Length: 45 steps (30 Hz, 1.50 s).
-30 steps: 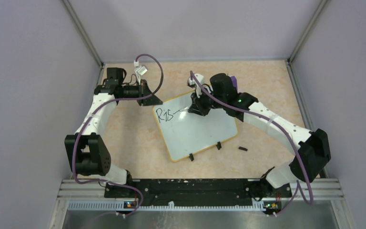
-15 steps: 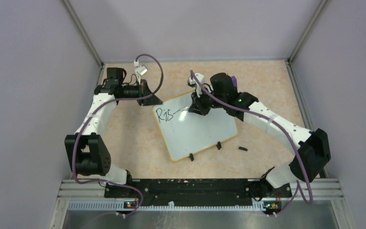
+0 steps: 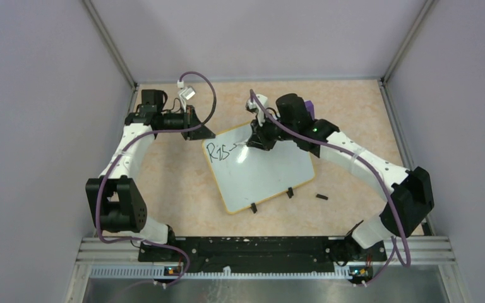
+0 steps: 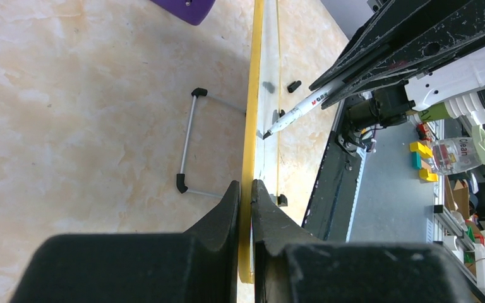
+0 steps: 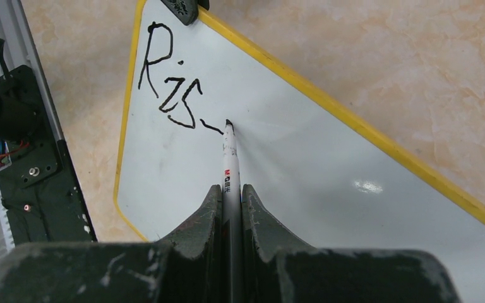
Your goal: Write a sentence on the whiteboard
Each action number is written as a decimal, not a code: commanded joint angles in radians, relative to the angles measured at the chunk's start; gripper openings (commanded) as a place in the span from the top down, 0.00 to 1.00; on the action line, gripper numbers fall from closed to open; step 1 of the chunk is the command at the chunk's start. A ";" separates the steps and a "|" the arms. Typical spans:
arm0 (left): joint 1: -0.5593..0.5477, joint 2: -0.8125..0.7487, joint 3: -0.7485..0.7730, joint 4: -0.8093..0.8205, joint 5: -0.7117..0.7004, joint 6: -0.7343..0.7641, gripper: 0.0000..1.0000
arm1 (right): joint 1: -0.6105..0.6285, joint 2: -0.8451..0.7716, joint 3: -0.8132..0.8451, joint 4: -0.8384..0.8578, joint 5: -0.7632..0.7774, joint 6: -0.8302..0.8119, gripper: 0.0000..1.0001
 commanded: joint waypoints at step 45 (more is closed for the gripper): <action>-0.002 -0.019 -0.015 -0.009 -0.013 -0.002 1.00 | -0.024 -0.078 -0.061 -0.022 0.035 -0.038 1.00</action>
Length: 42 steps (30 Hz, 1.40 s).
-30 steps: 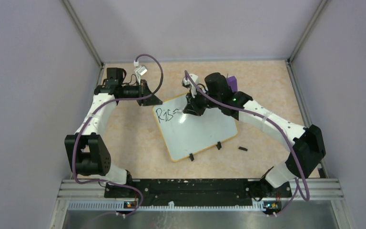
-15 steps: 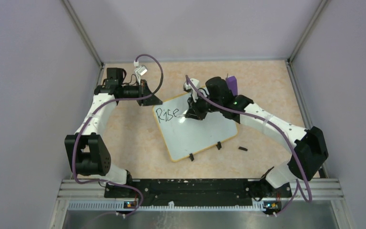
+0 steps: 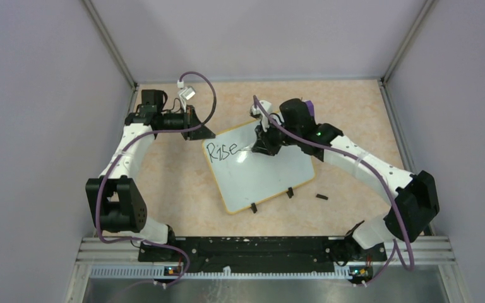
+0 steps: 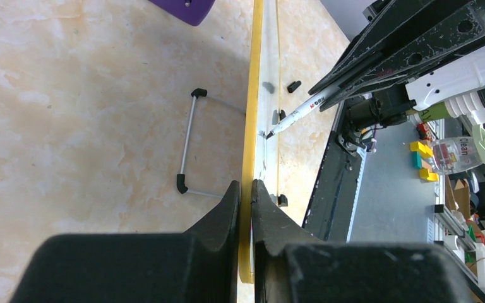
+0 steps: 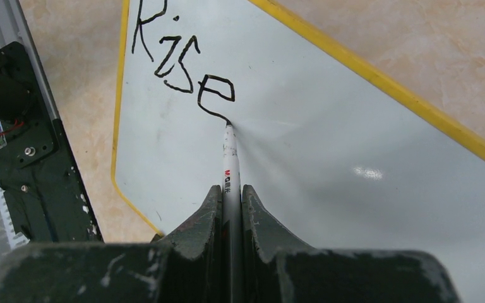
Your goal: Write a sentence on the whiteboard
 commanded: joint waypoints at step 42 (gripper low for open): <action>-0.002 -0.018 -0.018 -0.011 -0.017 -0.002 1.00 | 0.014 -0.095 -0.063 0.009 -0.048 0.011 1.00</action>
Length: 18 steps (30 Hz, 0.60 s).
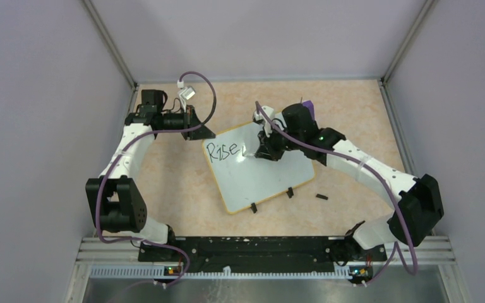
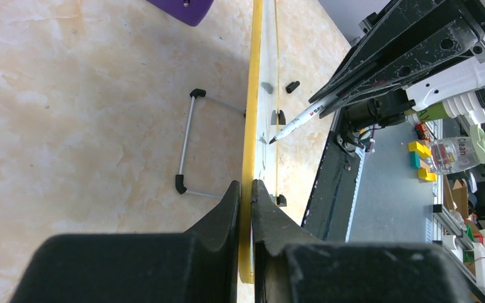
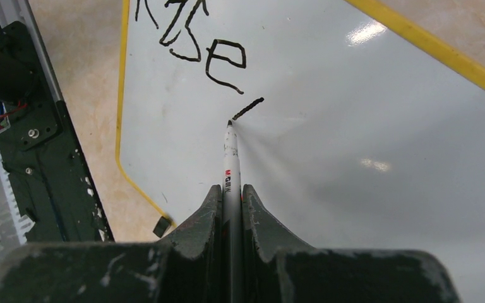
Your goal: Write a sentence on the whiteboard
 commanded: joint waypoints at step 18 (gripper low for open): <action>-0.003 -0.025 -0.025 -0.016 -0.033 0.017 1.00 | -0.088 -0.083 0.082 -0.016 -0.070 0.006 1.00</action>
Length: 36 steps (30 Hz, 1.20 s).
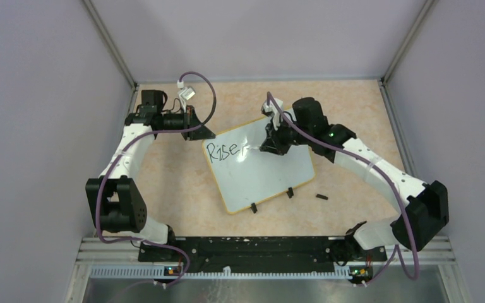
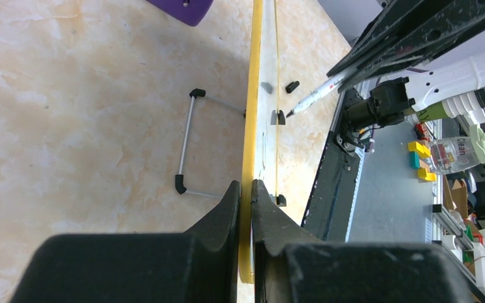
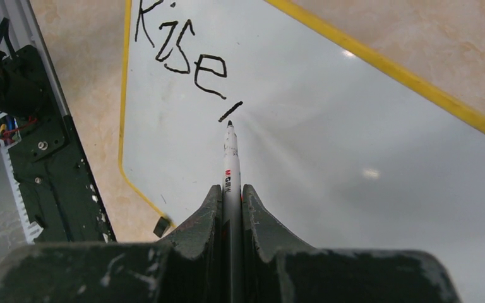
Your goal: Write a sentence on the whiteboard
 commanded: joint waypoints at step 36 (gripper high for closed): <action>-0.017 -0.019 -0.018 -0.025 -0.052 0.031 1.00 | -0.054 0.068 0.129 0.063 -0.008 -0.028 1.00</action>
